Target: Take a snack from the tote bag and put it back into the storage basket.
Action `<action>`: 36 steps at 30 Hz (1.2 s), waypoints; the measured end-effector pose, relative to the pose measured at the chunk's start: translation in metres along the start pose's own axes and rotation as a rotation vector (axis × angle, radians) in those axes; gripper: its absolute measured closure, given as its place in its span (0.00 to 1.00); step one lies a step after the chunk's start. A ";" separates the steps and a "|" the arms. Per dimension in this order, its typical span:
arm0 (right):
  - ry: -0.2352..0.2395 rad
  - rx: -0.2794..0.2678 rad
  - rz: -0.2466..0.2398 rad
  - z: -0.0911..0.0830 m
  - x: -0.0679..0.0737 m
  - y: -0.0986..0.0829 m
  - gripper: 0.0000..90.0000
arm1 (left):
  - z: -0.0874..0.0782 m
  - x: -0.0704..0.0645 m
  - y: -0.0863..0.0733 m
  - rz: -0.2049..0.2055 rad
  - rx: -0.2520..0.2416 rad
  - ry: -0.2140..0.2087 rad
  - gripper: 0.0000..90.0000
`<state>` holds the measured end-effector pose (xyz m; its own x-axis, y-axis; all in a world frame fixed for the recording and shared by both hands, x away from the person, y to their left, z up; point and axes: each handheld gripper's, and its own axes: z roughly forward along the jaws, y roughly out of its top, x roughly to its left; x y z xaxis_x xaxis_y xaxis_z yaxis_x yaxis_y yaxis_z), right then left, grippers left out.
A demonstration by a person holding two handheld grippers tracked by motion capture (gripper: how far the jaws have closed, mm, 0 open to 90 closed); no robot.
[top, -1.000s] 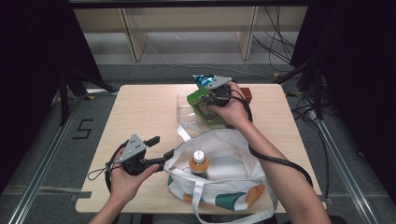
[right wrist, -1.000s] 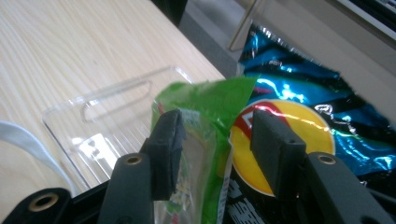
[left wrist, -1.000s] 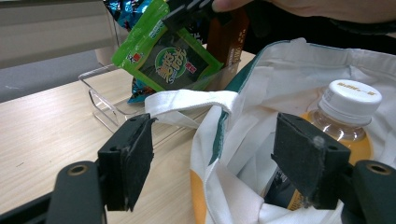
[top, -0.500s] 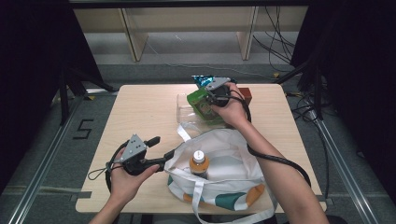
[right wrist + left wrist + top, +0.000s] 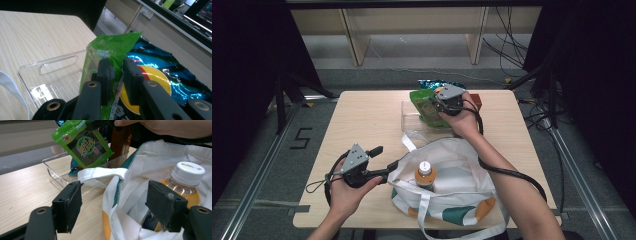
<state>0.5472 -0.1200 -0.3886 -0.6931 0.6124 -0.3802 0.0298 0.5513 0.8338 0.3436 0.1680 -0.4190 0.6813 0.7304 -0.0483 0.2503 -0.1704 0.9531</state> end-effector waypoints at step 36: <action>-0.113 0.239 0.031 -0.033 -0.003 -0.006 0.79 | 0.001 -0.001 0.001 0.002 0.000 -0.002 0.31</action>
<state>0.5250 -0.1439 -0.3792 -0.6051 0.6827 -0.4097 0.2280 0.6416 0.7324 0.3443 0.1664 -0.4183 0.6835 0.7284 -0.0471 0.2488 -0.1718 0.9532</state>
